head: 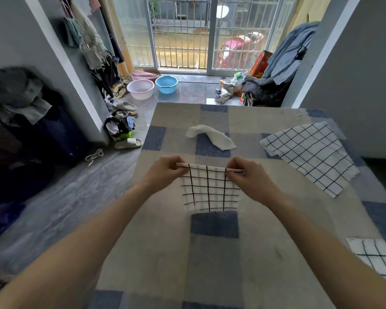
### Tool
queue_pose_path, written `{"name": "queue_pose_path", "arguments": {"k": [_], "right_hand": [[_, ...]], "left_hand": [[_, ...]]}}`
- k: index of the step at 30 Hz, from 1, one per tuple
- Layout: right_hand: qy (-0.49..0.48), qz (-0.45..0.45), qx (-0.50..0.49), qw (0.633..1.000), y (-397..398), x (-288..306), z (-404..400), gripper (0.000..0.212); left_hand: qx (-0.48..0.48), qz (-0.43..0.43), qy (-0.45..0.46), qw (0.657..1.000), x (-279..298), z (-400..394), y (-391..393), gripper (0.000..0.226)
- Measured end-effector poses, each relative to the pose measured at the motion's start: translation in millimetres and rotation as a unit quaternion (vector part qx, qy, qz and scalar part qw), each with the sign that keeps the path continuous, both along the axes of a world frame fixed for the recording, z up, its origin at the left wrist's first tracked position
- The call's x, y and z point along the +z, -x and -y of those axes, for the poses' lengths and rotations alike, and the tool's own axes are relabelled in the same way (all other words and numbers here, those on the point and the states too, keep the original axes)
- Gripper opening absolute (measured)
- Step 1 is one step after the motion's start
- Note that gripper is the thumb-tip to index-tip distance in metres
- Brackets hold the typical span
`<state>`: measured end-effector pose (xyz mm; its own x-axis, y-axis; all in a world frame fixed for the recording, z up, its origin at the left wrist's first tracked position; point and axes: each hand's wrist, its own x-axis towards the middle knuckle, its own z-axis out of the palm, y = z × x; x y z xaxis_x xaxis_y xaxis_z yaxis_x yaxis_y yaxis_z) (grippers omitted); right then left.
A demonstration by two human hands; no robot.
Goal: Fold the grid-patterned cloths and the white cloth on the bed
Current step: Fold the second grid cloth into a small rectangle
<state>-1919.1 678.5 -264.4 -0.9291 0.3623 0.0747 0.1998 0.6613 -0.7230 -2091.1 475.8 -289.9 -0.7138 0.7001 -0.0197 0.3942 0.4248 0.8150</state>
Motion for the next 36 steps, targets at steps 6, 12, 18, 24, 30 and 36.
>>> {"name": "queue_pose_path", "arguments": {"k": [6, 12, 18, 24, 30, 36], "right_hand": [[-0.014, -0.051, -0.014, 0.999, -44.2, -18.7, 27.0, 0.013], [-0.011, 0.049, 0.026, 0.998, -122.3, -102.8, 74.2, 0.018], [-0.009, 0.094, 0.066, 0.993, -164.3, -145.4, 103.0, 0.012], [-0.013, 0.105, 0.071, 0.992, -169.1, -150.8, 103.3, 0.013], [0.016, 0.090, 0.061, 0.994, -166.3, -148.5, 102.5, 0.016], [0.042, 0.076, 0.077, 0.993, -169.0, -149.9, 104.2, 0.020]], "left_hand": [[-0.096, -0.020, 0.036, 0.995, 11.0, 24.9, -31.0, 0.019], [-0.247, -0.095, 0.211, 0.941, -49.7, 67.4, -93.7, 0.013], [-0.327, -0.123, 0.241, 0.905, -112.1, 106.7, -132.9, 0.052], [-0.324, -0.193, 0.310, 0.873, -138.3, 115.8, -136.7, 0.089], [-0.318, -0.183, 0.314, 0.876, -143.5, 118.8, -138.4, 0.078], [-0.307, -0.156, 0.309, 0.886, -140.1, 120.4, -144.5, 0.076]]}}
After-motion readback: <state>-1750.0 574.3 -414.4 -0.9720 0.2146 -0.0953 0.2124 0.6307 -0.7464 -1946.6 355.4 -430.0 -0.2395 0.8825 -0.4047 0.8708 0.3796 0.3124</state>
